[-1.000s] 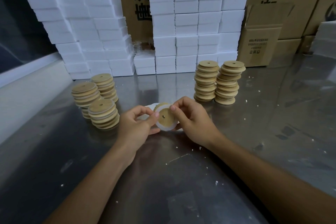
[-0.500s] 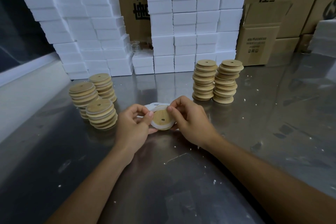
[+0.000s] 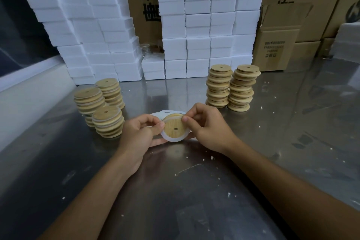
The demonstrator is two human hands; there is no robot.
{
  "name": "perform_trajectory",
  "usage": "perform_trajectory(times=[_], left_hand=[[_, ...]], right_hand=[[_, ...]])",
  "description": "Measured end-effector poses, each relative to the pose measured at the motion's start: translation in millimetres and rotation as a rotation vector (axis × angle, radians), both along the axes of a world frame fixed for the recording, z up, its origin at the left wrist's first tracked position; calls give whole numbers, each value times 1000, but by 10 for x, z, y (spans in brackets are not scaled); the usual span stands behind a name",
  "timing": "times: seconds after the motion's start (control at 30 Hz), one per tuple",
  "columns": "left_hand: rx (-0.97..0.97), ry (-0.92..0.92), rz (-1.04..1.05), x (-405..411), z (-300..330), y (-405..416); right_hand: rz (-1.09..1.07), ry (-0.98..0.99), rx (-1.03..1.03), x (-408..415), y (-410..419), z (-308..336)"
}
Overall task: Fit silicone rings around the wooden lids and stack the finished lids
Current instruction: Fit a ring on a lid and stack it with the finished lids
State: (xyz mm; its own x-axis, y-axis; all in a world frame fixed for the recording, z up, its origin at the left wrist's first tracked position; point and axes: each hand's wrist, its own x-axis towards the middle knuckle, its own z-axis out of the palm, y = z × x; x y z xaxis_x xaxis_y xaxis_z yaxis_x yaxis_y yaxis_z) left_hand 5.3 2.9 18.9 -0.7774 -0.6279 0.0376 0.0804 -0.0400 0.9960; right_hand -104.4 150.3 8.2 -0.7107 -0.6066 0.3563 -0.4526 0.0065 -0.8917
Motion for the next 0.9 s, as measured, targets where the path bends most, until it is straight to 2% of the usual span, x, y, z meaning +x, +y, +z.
perform_trajectory(times=[0.23,0.33,0.47,0.53,0.63,0.7,0.77,0.9], left_hand=[[48,-4,-55,18,11,-42],[-17,-4,-54,25,-13,-52],[-8,53,-60,31,-24,-43],[-178,53,-53,36,-43,-41],[-744,57,-46,34,-72,-39],[-891,56,-20,21,-74,-36],[-835,67,1,4,-89,-61],[-502,117,-17,6,-86,-74]], right_hand=[[88,-299,-112,58,64,80],[62,-255,-109,70,63,74],[8,-131,-112,85,21,49],[2,-76,-100,88,2,49],[-4,45,-55,98,-5,55],[4,101,-36,108,-5,55],[4,110,-29,112,-9,50],[-15,42,-37,90,0,45]])
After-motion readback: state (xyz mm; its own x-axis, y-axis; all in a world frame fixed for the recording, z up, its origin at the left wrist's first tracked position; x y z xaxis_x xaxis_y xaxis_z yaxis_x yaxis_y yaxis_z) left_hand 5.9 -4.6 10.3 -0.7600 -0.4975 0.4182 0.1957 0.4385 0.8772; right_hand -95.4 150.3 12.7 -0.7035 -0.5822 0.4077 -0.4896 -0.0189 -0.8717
